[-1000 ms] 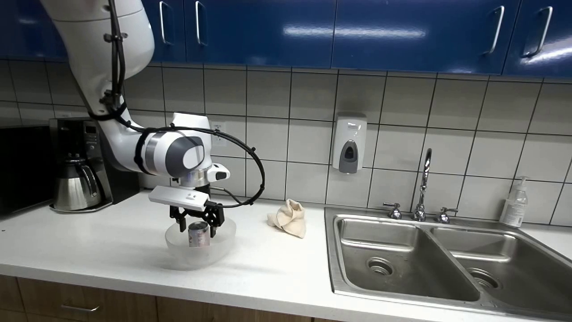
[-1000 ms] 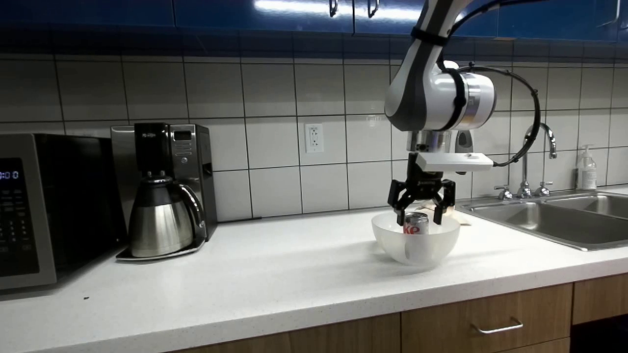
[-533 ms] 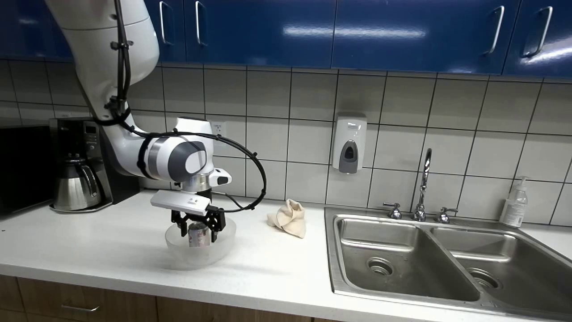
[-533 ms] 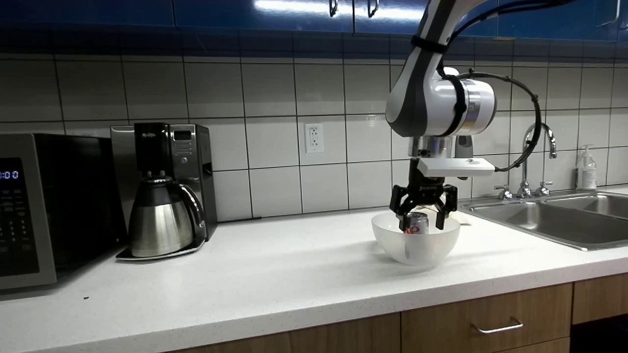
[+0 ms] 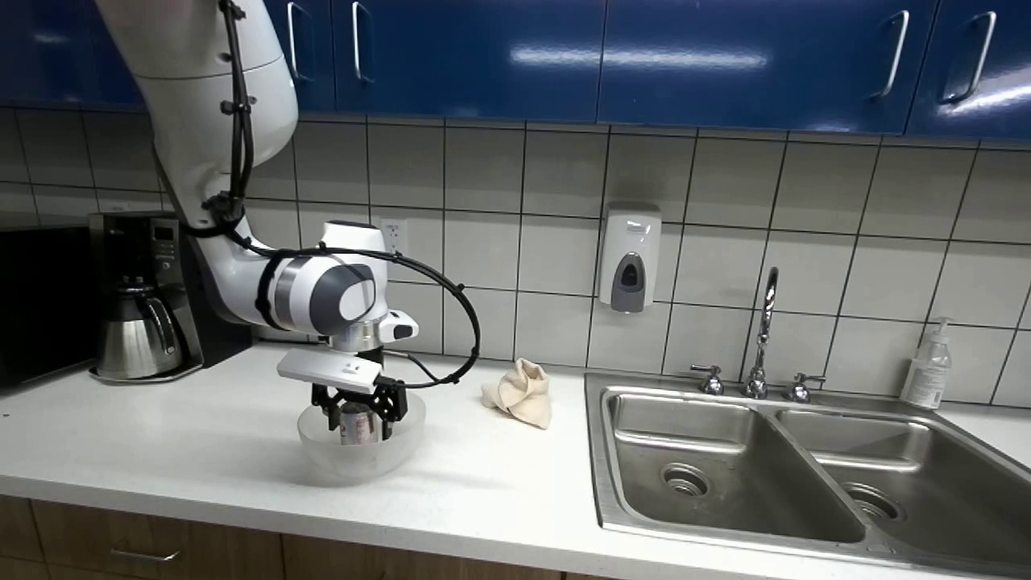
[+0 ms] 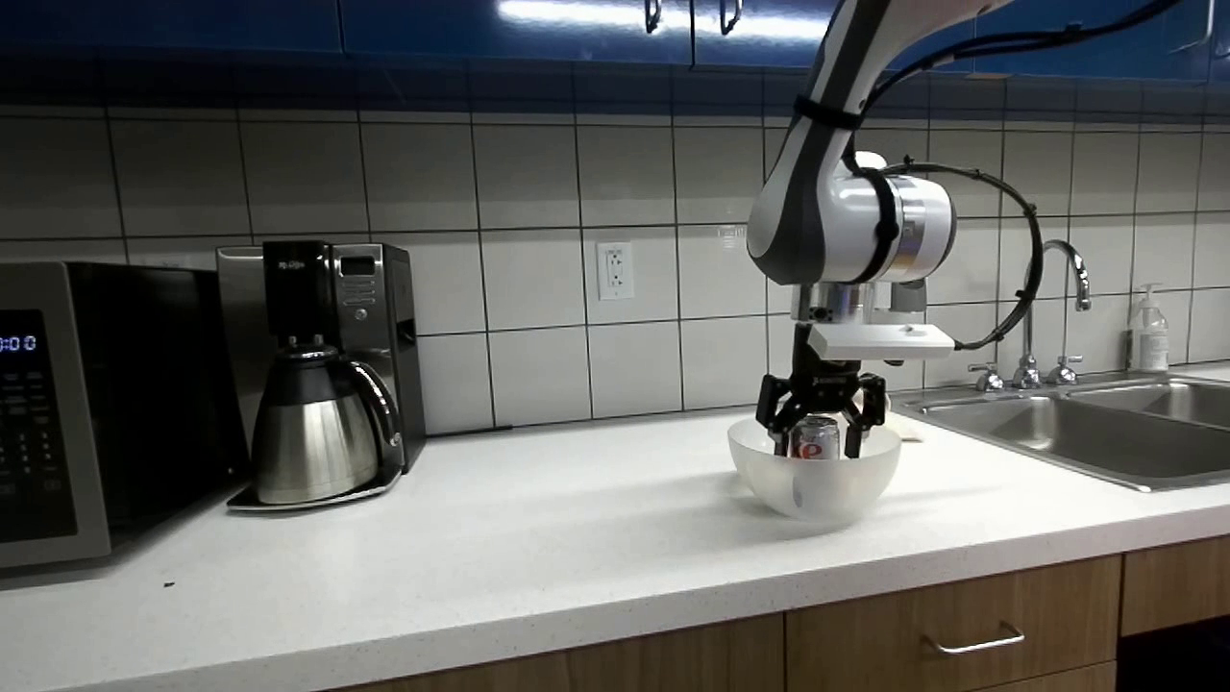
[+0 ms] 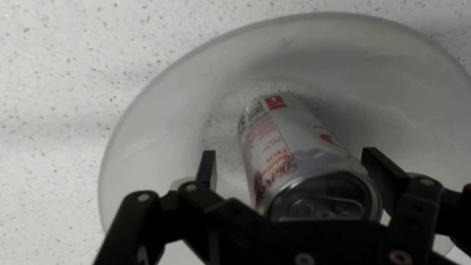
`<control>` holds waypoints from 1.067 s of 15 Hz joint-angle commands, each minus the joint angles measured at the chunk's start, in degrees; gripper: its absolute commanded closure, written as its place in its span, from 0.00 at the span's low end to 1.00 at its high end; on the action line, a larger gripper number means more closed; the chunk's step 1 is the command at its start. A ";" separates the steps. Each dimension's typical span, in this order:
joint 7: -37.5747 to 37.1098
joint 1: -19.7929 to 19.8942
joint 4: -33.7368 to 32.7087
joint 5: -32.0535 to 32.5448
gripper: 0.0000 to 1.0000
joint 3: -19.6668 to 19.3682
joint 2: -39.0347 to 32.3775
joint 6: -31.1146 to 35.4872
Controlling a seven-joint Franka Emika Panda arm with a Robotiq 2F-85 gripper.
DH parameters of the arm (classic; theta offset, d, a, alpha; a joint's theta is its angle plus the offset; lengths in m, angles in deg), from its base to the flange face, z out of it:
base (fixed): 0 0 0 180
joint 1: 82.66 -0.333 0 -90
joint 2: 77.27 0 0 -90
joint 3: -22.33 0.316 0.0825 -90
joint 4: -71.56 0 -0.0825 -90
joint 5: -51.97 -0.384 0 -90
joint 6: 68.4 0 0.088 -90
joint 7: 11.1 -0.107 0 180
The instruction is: Remove the coke from the bowl and put it on the counter
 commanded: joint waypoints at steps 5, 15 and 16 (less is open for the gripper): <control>0.84 2.07 -3.67 0.60 0.57 1.12 -2.63 0.13; -0.28 1.92 -2.39 2.53 0.58 -0.35 6.93 -1.85; -0.21 1.96 -2.20 2.59 0.58 -0.35 8.23 -1.95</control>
